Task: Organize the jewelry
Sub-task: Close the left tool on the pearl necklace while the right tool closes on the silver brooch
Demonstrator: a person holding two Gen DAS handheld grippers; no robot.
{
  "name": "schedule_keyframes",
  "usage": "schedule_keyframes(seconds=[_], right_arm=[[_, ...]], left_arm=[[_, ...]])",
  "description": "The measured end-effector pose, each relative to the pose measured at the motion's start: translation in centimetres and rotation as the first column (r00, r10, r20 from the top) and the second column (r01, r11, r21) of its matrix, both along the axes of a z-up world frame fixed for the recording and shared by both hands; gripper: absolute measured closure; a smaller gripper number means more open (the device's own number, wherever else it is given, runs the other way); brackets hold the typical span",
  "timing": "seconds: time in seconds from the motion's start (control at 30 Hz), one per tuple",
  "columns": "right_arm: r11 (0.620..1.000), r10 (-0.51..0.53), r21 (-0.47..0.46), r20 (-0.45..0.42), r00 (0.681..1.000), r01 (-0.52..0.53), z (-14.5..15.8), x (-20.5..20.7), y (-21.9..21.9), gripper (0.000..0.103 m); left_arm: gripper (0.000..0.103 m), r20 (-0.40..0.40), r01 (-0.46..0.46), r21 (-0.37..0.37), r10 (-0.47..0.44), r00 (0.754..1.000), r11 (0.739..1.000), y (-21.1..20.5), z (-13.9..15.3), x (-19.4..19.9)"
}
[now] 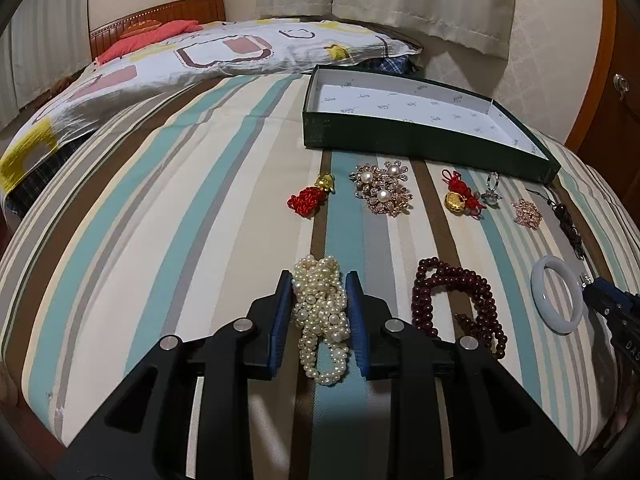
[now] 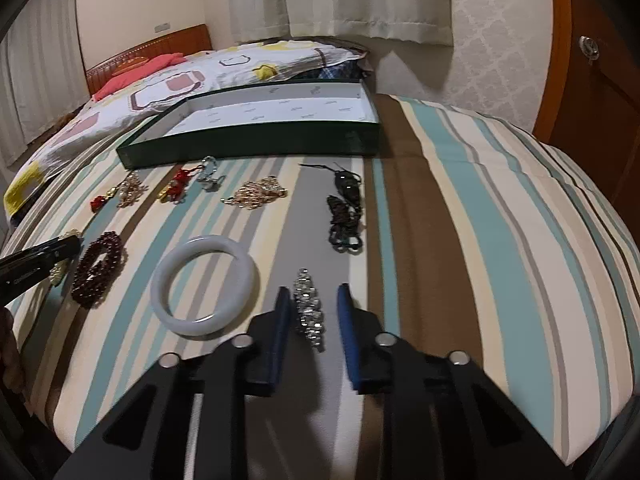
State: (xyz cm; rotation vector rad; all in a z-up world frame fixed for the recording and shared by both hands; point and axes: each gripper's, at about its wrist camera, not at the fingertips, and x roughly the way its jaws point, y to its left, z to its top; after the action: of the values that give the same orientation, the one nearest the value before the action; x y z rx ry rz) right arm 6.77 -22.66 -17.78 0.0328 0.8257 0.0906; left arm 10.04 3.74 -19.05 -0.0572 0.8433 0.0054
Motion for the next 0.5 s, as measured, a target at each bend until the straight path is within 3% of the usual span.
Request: schedule_keyframes(seconds=[0.5], right_arm=[[0.999, 0.017, 0.037, 0.01, 1.0, -0.017, 0.62, -0.21, 0.05, 0.09]], left_arm=[[0.078, 0.008, -0.017, -0.005, 0.017, 1.0, 1.0, 0.42, 0.38, -0.28]])
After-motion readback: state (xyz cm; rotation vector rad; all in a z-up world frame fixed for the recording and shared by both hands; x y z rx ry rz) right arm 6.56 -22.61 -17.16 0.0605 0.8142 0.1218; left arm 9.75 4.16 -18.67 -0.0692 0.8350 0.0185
